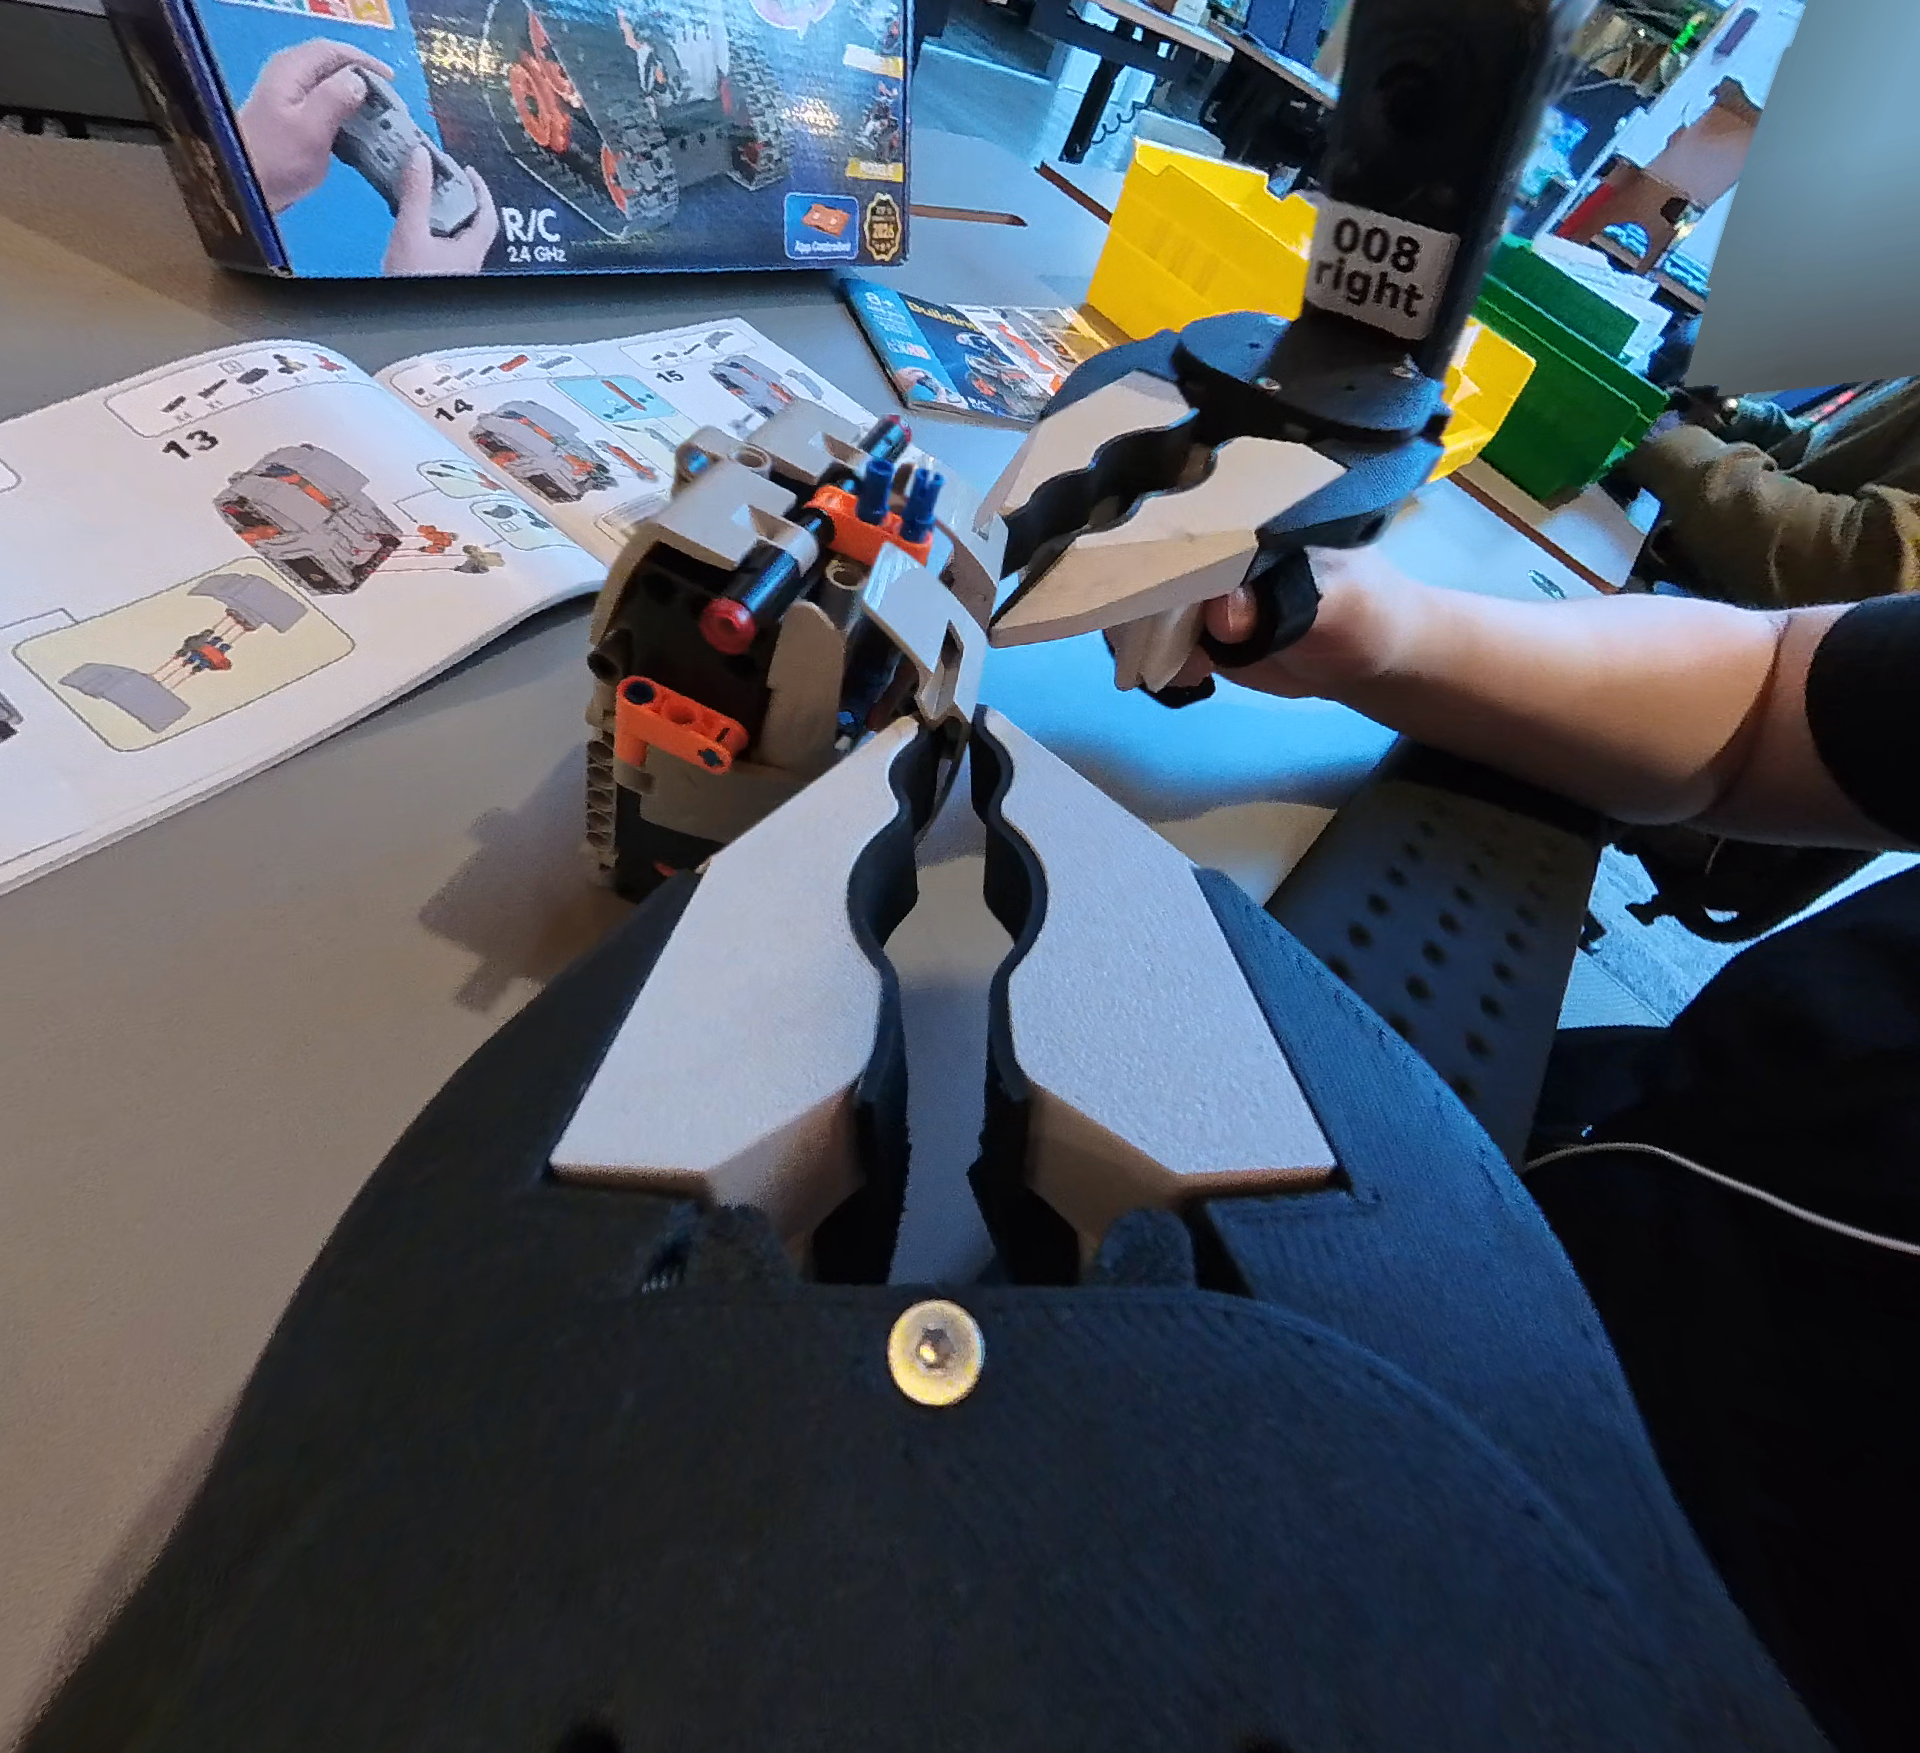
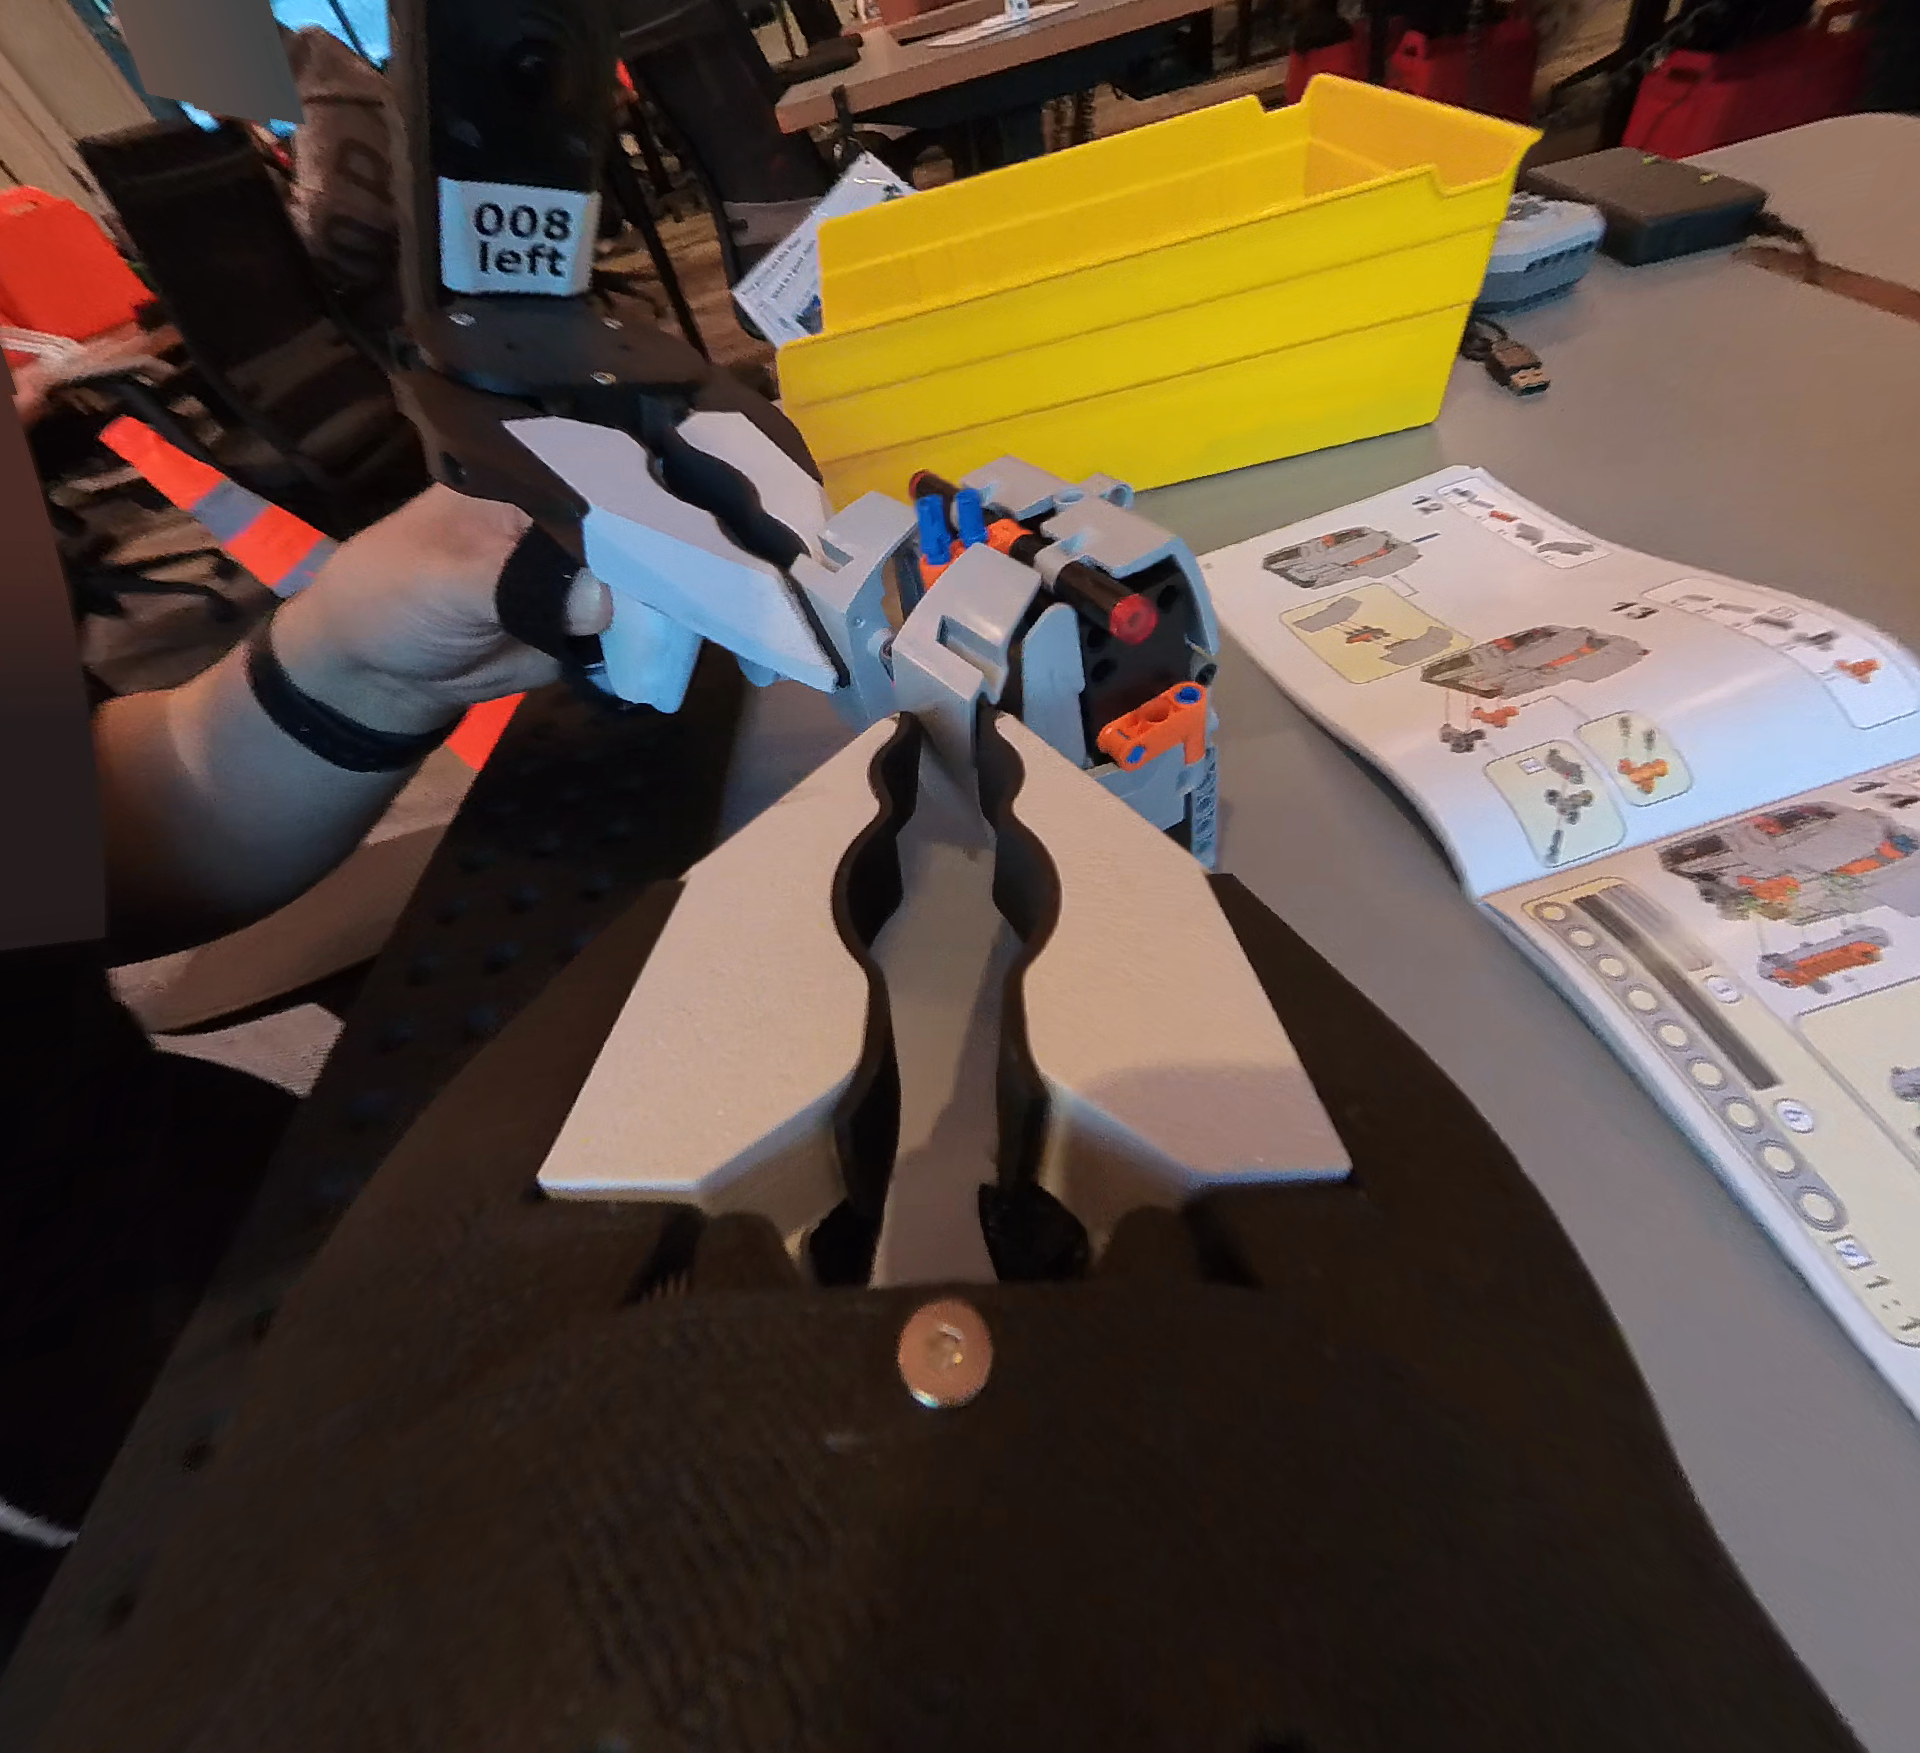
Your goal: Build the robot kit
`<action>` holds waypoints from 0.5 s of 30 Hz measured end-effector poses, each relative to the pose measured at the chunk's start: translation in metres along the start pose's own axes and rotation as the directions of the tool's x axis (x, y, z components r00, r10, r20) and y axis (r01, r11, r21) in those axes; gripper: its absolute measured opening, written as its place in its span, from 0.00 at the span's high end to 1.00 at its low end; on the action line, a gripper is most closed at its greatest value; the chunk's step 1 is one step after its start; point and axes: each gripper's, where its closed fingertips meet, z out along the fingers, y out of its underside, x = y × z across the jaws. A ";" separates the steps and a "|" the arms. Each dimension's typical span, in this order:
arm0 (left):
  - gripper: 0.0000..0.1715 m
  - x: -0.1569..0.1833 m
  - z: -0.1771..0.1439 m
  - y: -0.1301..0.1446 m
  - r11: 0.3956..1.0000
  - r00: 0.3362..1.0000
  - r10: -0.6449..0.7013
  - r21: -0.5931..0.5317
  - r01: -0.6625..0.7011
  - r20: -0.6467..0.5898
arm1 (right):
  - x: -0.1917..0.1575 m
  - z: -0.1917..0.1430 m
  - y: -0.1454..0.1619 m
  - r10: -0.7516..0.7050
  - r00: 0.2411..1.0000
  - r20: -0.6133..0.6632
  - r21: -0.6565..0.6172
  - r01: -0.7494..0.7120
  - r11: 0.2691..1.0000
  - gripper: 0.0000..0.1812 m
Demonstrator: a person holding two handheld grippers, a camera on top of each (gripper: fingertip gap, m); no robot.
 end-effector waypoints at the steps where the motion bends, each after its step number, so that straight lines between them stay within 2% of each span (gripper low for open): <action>1: 0.99 -0.001 0.000 0.000 1.000 1.000 -0.004 0.001 0.004 0.006 | 0.001 0.000 0.000 -0.017 1.000 -0.014 -0.003 0.017 1.000 0.95; 7: 0.99 0.002 0.000 -0.002 1.000 1.000 -0.009 0.006 0.009 0.011 | 0.001 -0.001 -0.002 -0.092 0.994 -0.063 -0.007 0.091 0.996 0.94; 15: 0.97 -0.001 -0.002 -0.006 0.998 0.999 -0.043 0.043 0.043 -0.003 | -0.003 -0.002 -0.006 -0.072 0.995 -0.067 0.009 0.073 0.997 0.96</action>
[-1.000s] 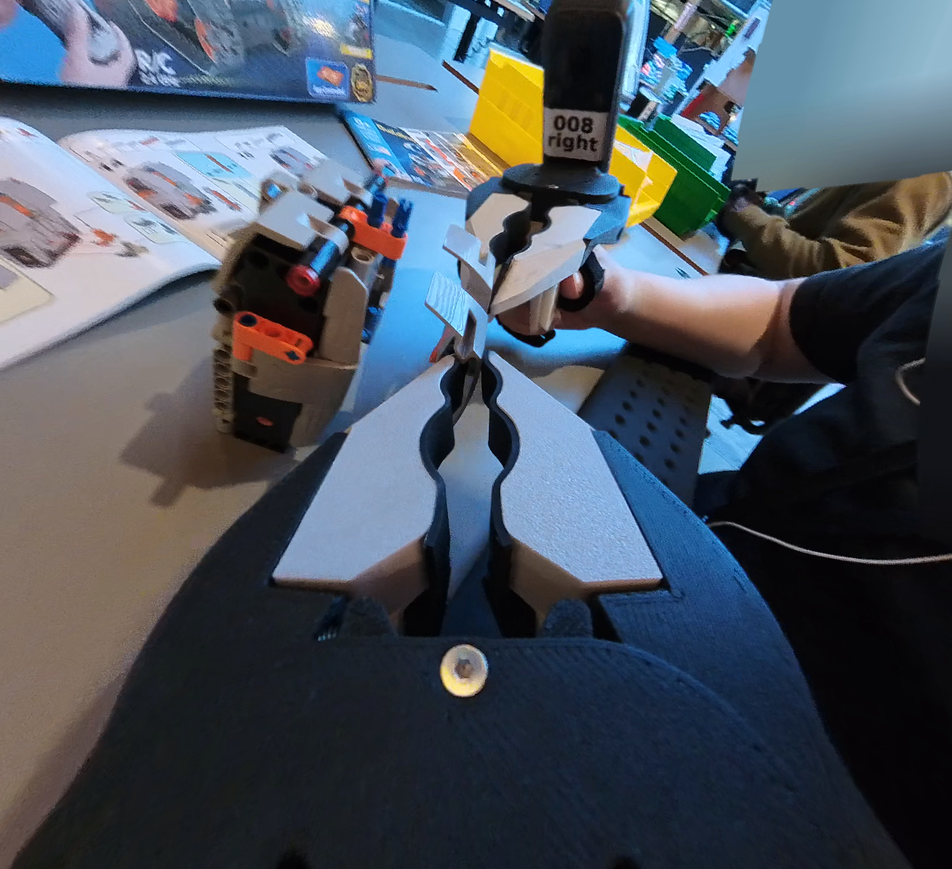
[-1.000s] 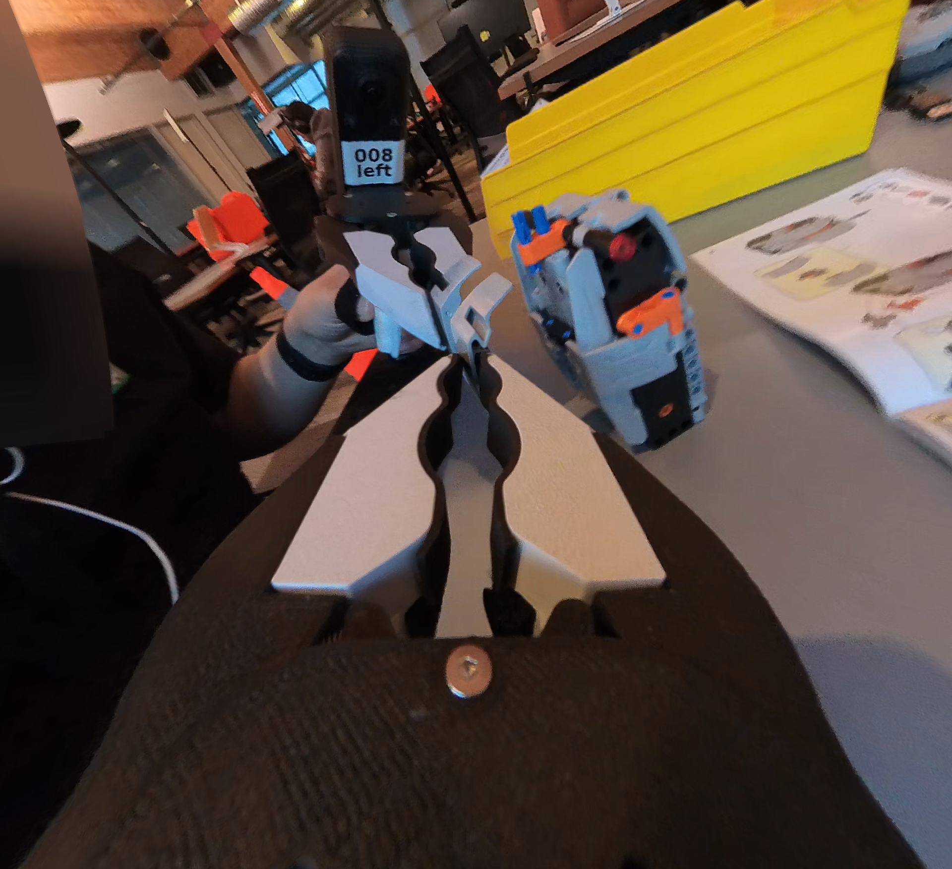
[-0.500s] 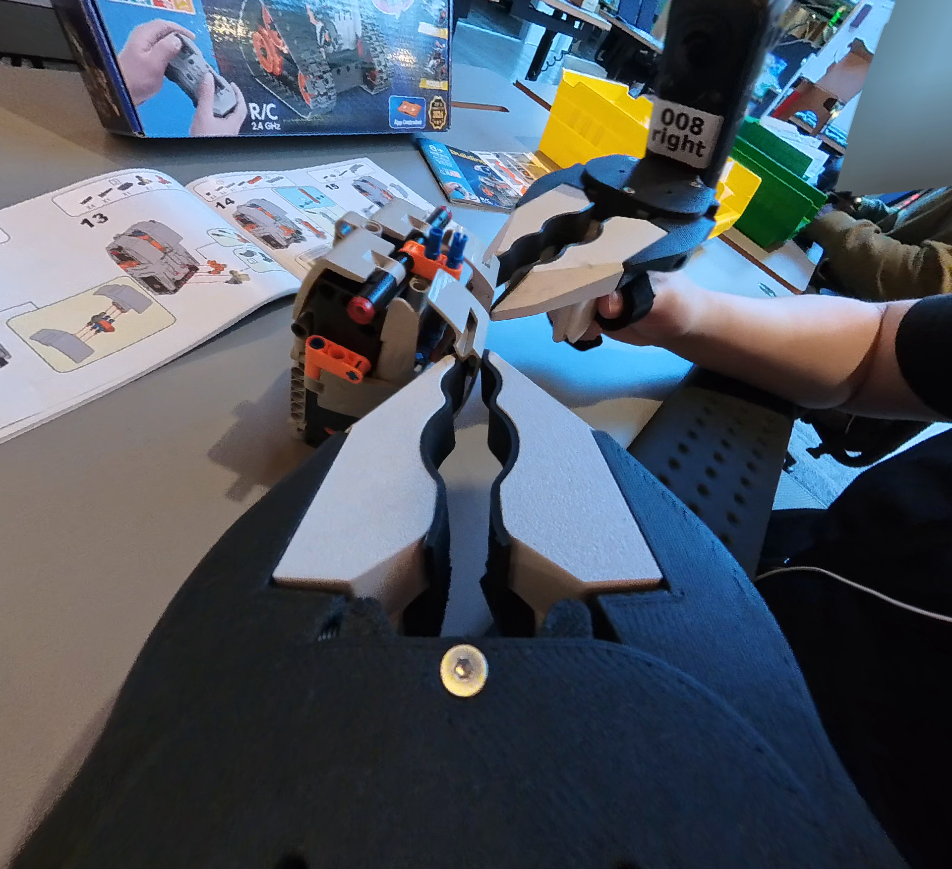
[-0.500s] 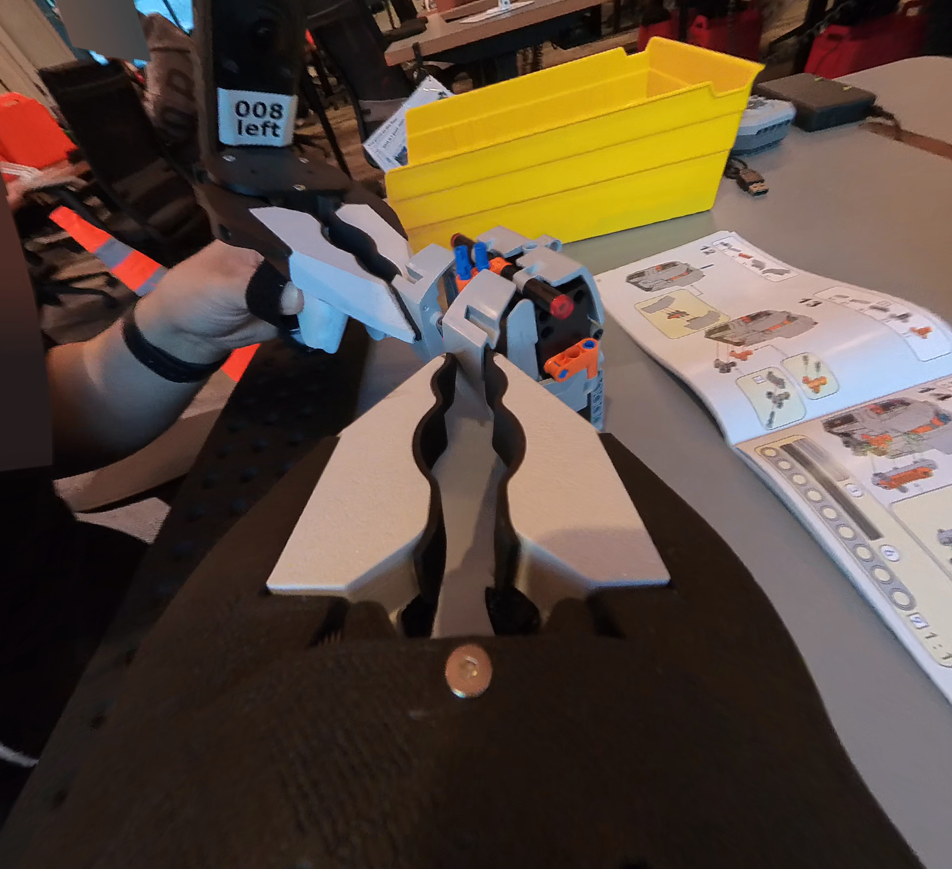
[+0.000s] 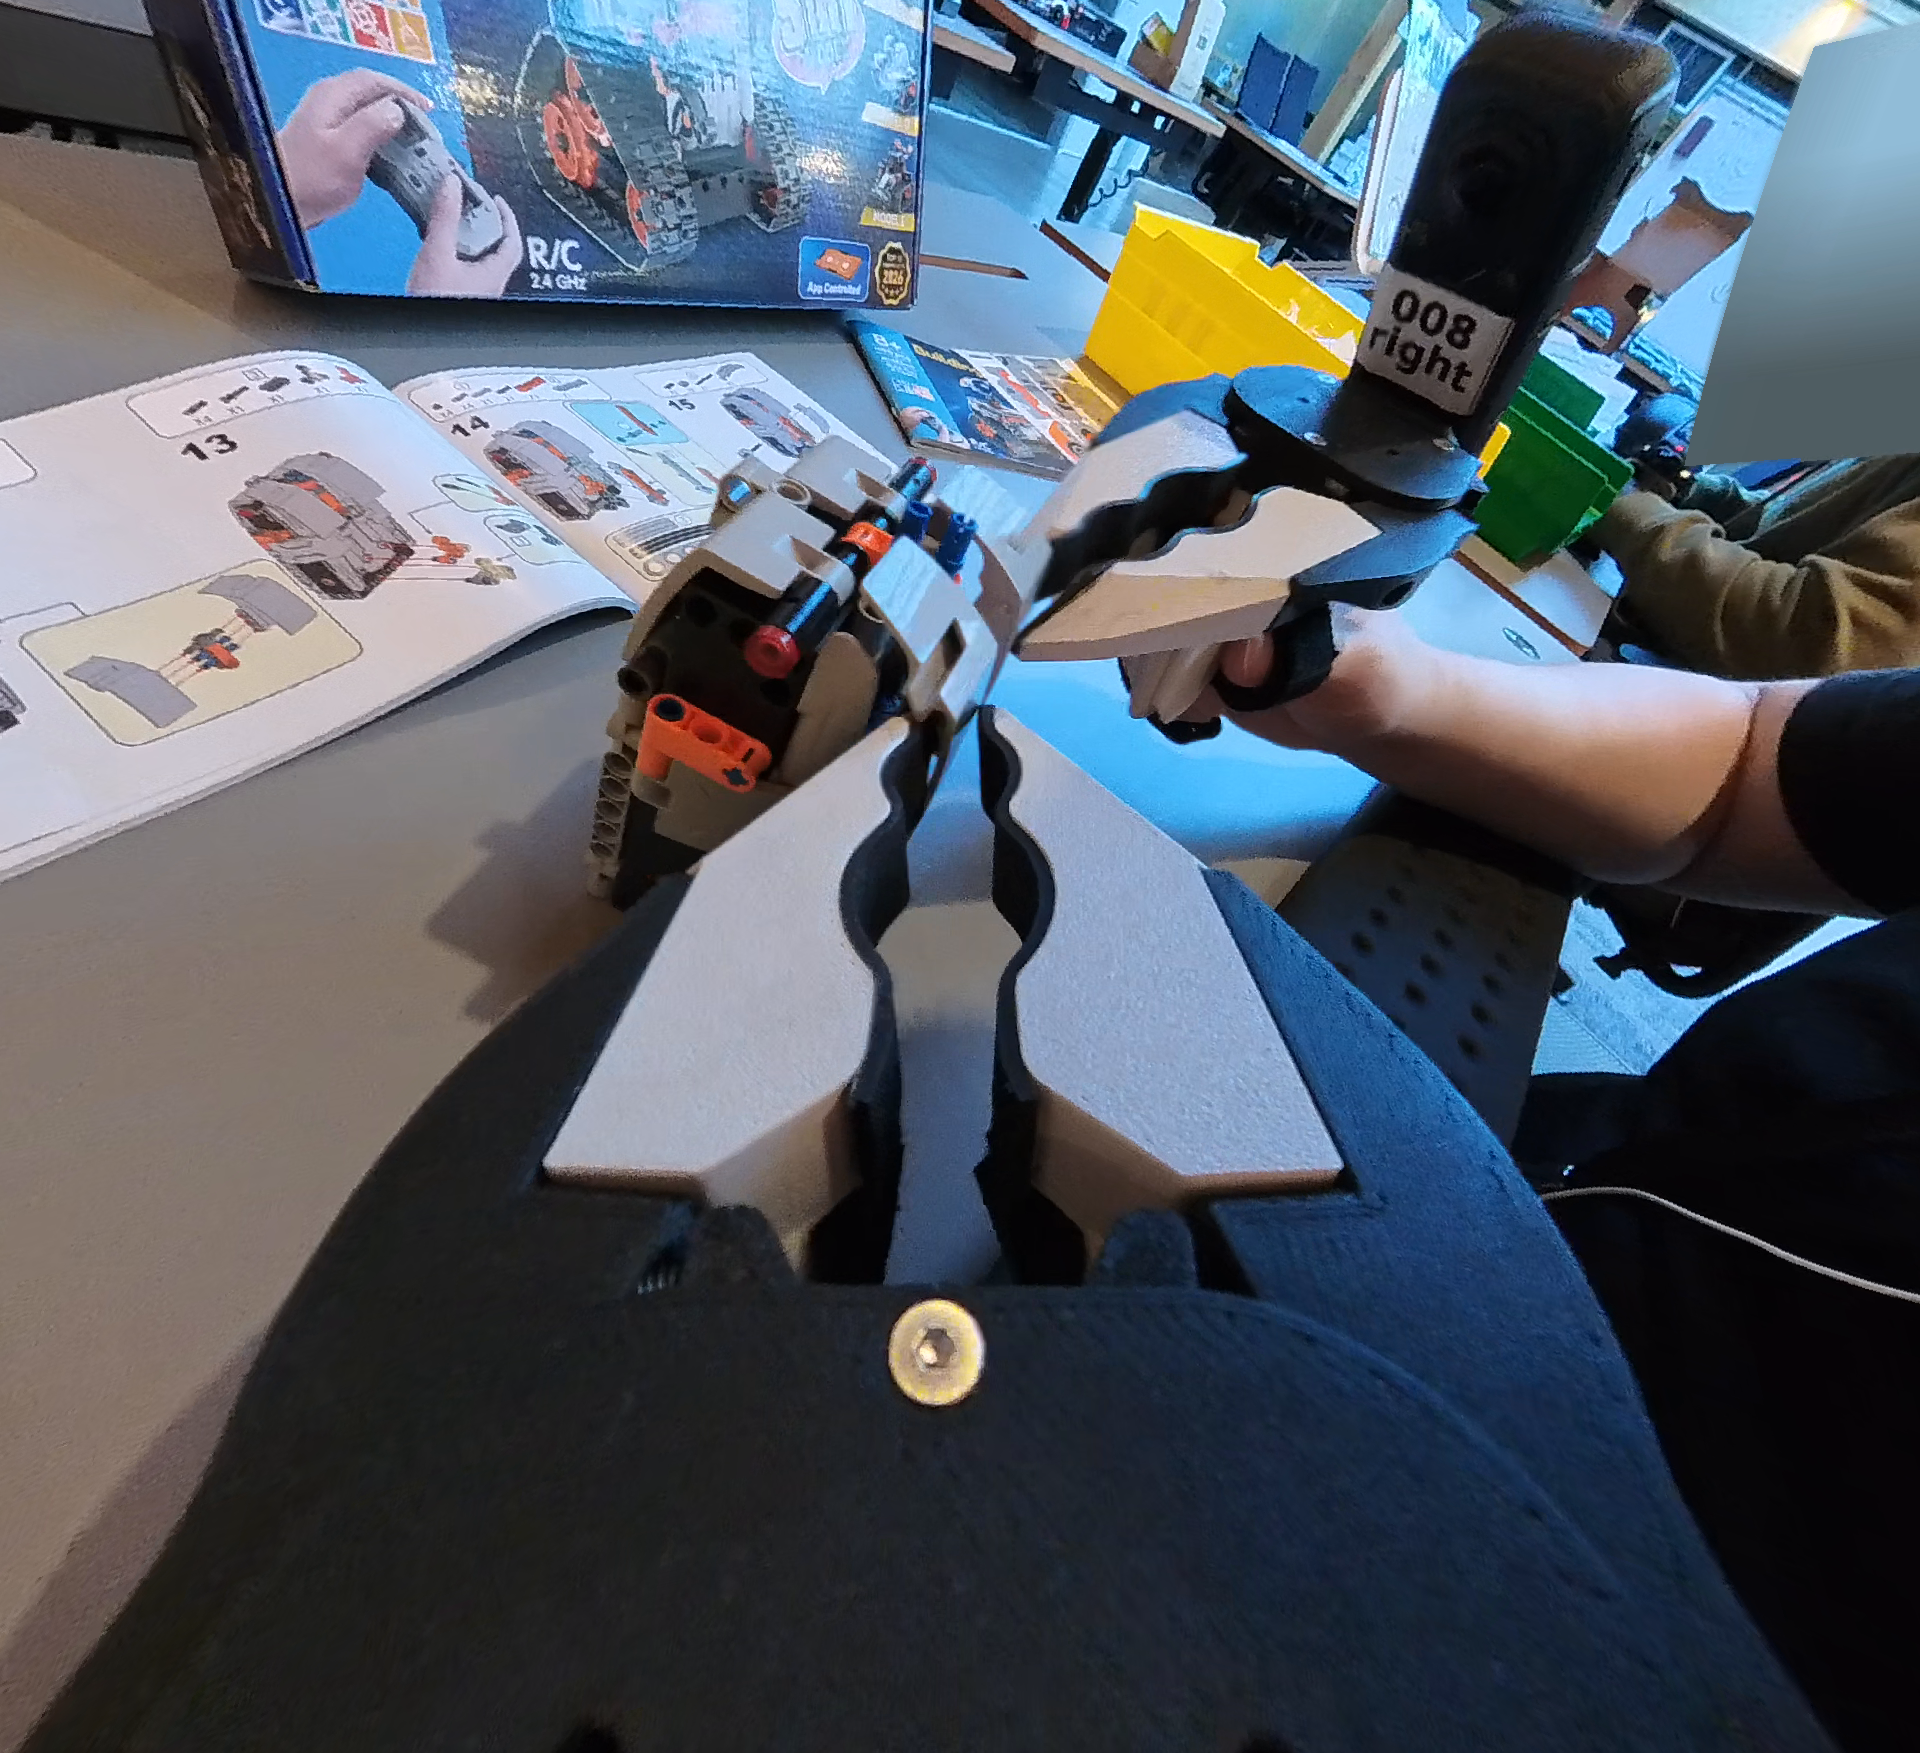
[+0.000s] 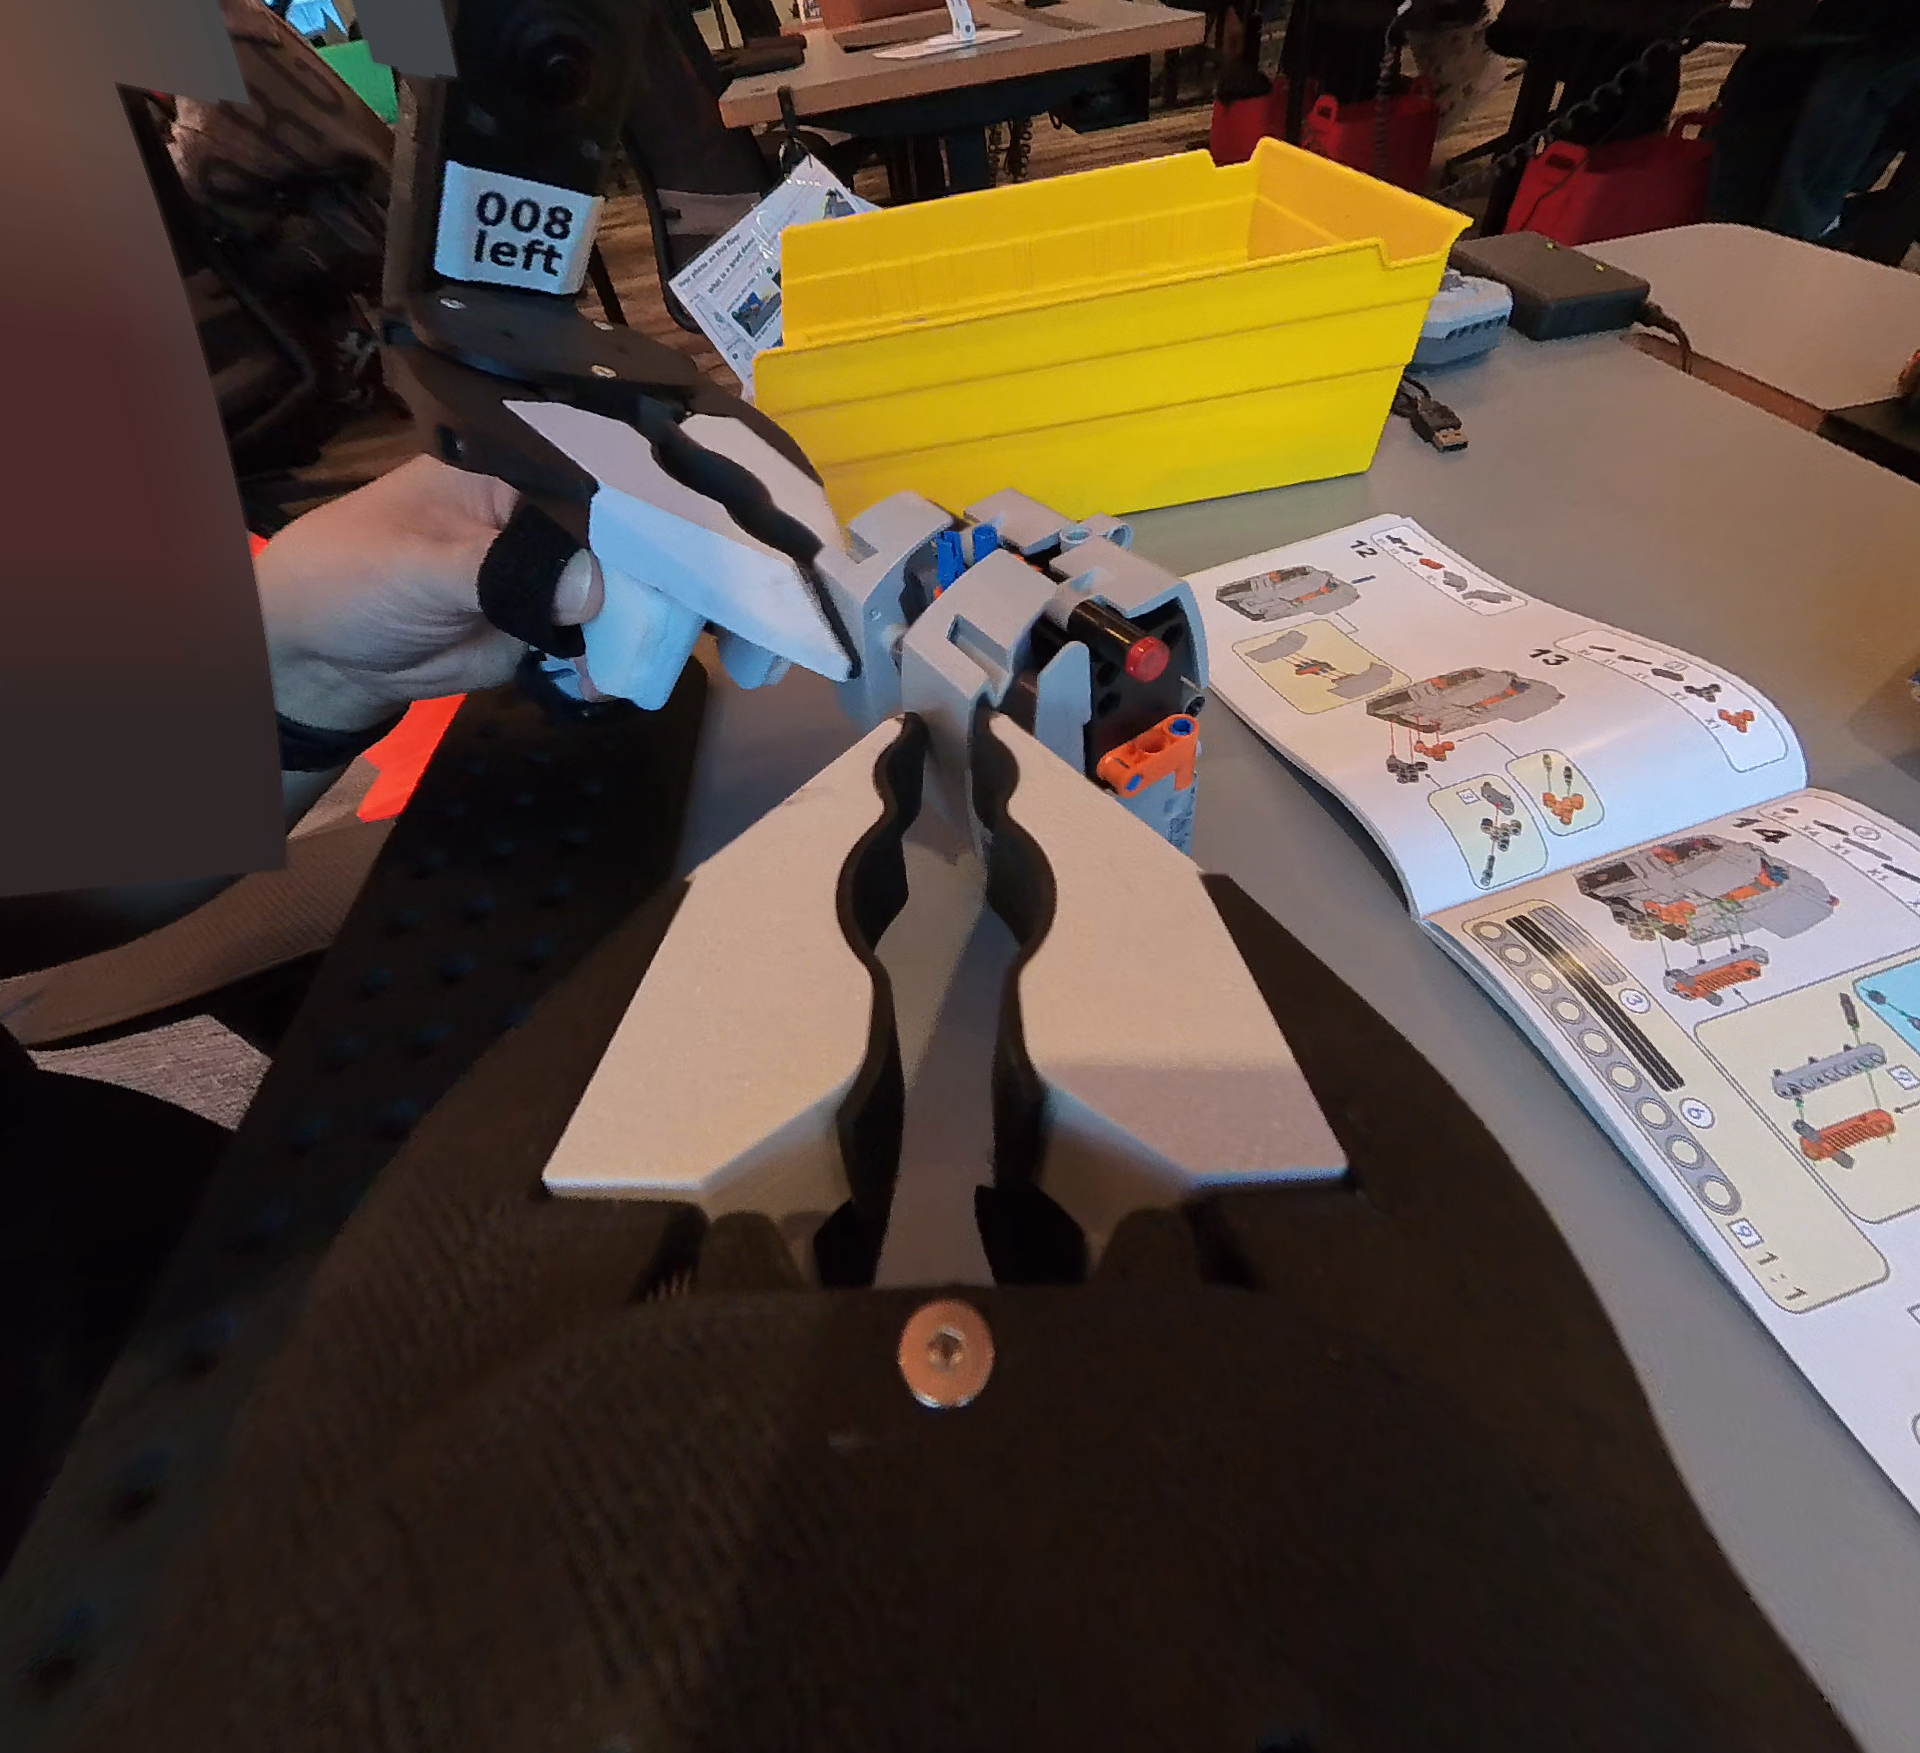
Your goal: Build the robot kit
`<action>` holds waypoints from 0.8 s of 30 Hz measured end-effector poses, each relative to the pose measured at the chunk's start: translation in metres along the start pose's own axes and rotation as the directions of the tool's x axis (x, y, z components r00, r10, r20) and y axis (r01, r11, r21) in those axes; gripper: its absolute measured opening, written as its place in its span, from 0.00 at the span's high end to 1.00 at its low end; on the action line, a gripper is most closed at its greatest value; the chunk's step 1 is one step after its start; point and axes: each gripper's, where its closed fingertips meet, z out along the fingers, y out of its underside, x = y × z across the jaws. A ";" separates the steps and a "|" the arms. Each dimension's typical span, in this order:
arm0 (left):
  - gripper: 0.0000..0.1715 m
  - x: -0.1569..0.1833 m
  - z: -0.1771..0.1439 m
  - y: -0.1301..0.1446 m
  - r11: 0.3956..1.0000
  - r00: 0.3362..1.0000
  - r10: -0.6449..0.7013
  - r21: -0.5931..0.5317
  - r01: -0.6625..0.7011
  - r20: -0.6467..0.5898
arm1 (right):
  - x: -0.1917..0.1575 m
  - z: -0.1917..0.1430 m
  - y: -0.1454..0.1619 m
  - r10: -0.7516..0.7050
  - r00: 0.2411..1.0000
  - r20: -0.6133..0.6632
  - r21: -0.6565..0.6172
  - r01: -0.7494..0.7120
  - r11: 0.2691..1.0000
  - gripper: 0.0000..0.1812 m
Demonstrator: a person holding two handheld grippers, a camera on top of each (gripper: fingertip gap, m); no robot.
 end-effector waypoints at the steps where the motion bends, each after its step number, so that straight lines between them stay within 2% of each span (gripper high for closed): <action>1: 0.95 -0.001 -0.001 -0.001 1.000 1.000 0.008 0.001 -0.008 0.008 | -0.002 0.000 -0.001 0.005 1.000 0.008 0.008 -0.005 1.000 0.97; 5: 0.84 -0.003 -0.004 -0.004 0.998 0.998 0.057 0.016 -0.058 0.013 | -0.012 0.004 0.001 0.003 0.998 0.061 0.013 -0.004 1.000 1.00; 10: 0.91 0.001 -0.010 -0.003 0.998 0.996 0.065 0.015 -0.065 -0.066 | -0.022 0.000 -0.005 0.038 0.983 0.180 0.064 -0.051 0.997 1.00; 12: 0.88 -0.003 -0.015 -0.004 0.998 0.996 0.063 0.010 -0.062 -0.063 | -0.020 -0.002 -0.008 0.081 0.975 0.209 0.085 -0.100 0.991 1.00; 14: 0.82 -0.010 -0.024 -0.011 0.995 0.995 0.096 0.040 -0.094 -0.034 | -0.018 -0.004 -0.009 0.107 0.966 0.235 0.099 -0.133 0.986 1.00; 17: 0.60 -0.022 -0.034 -0.032 0.979 0.986 0.162 0.123 -0.164 0.027 | -0.020 -0.004 -0.009 0.136 0.949 0.284 0.093 -0.168 0.981 1.00; 18: 0.56 -0.023 -0.035 -0.039 0.971 0.982 0.187 0.143 -0.189 0.031 | -0.021 -0.003 -0.008 0.138 0.946 0.294 0.085 -0.170 0.982 1.00; 21: 0.47 -0.019 -0.031 -0.054 0.954 0.965 0.262 0.157 -0.255 -0.025 | -0.020 0.001 -0.004 0.123 0.950 0.287 0.077 -0.151 0.985 1.00; 24: 0.46 -0.008 -0.018 -0.060 0.947 0.940 0.309 0.139 -0.290 -0.145 | -0.018 0.005 -0.006 0.095 0.958 0.271 0.077 -0.120 0.990 1.00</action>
